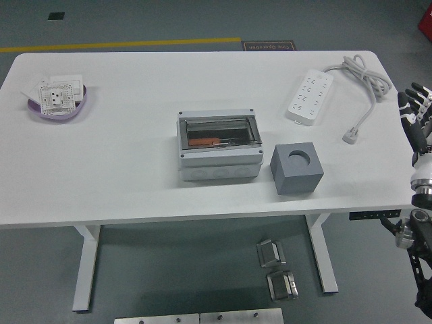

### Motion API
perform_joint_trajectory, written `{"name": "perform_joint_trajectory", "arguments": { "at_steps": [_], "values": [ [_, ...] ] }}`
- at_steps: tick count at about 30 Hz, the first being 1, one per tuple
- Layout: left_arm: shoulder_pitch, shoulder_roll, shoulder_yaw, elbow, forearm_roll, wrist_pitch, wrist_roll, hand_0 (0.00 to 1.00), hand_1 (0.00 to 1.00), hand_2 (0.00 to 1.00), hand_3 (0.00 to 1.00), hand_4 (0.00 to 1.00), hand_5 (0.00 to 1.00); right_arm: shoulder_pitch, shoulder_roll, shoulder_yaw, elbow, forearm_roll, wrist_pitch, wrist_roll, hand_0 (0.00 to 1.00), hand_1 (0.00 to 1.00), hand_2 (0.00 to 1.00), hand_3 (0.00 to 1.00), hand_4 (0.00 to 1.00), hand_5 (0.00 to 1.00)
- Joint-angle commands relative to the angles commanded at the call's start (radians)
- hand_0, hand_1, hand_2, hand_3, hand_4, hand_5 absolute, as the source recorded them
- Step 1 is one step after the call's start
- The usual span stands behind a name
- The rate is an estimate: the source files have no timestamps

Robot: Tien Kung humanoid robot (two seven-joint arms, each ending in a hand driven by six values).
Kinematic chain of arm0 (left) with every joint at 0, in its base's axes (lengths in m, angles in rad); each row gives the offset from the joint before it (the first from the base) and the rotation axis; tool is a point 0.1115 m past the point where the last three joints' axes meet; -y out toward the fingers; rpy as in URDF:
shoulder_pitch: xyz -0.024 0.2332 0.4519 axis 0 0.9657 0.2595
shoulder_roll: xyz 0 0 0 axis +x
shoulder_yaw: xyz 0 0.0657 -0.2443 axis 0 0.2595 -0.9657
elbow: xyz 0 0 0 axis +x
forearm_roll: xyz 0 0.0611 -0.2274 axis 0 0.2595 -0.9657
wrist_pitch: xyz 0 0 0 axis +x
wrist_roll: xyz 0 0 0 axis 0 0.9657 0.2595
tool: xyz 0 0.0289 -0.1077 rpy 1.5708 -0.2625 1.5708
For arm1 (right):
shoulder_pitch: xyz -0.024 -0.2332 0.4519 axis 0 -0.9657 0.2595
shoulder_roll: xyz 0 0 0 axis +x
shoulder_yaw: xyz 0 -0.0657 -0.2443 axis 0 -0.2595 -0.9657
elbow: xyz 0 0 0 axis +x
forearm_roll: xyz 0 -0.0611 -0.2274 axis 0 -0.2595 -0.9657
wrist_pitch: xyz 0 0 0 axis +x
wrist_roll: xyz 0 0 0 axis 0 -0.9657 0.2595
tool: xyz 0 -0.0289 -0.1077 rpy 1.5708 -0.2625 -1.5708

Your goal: Pick up the cylinder from the cube,place it in the box,flap close box

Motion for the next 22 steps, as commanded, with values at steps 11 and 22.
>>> {"name": "perform_joint_trajectory", "arguments": {
  "at_steps": [11,22],
  "values": [
    [0.0,0.005,-0.003,0.0,0.007,-0.001,-0.001,0.619,0.573,0.541,0.584,0.441,0.063,0.001,0.0,0.002,0.0,-0.001,-0.004,-0.001,0.8,0.734,0.734,0.757,0.936,0.626],
    [0.002,0.0,-0.016,0.0,0.018,-0.002,-0.001,0.619,0.573,0.54,0.584,0.443,0.061,-0.003,0.001,0.004,0.001,-0.001,-0.006,0.0,0.802,0.734,0.732,0.755,0.932,0.624]
  ]
}}
